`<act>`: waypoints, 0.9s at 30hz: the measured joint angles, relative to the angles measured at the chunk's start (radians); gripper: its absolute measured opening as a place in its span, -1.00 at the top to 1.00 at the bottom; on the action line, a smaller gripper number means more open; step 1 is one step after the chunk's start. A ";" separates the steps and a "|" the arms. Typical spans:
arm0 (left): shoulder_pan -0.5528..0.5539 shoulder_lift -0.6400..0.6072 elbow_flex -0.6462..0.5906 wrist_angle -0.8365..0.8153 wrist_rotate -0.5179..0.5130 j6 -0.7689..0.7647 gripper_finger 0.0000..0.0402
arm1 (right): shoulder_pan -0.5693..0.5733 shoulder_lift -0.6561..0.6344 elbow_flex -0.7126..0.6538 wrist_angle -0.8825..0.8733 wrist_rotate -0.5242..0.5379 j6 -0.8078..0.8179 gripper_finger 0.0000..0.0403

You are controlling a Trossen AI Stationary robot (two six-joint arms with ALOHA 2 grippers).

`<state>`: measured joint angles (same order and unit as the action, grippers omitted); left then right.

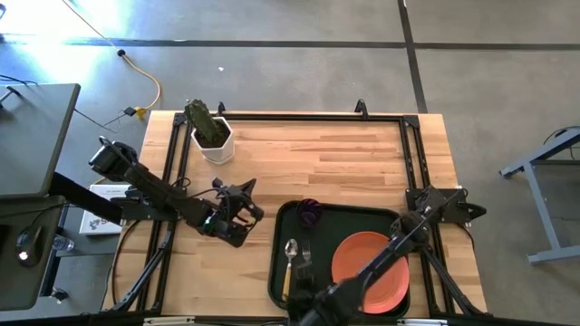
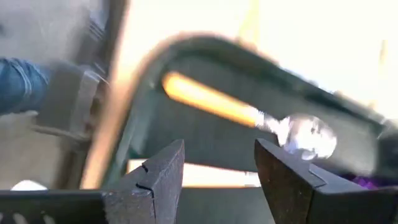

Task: Pick and place plate/cup/fork/spoon on tray
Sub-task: Return to Home Position

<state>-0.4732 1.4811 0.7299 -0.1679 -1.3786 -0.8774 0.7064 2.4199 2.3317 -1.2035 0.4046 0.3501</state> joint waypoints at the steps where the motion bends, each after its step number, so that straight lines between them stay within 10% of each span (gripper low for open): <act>1: -0.012 0.000 -0.004 -0.001 0.001 0.001 1.00 | 0.010 0.000 0.017 0.005 0.028 -0.021 0.07; 17: -0.282 0.000 -0.012 0.069 -0.066 -0.028 1.00 | -0.006 -0.273 -0.264 0.427 0.089 -0.266 0.77; 27: -0.282 0.135 -0.013 0.190 0.107 -0.086 1.00 | -0.098 -0.459 -0.803 1.110 -0.225 -0.437 0.95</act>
<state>-0.7549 1.6165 0.7174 0.0225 -1.2715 -0.9637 0.6088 1.9605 1.5286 -0.0931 0.1792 -0.0870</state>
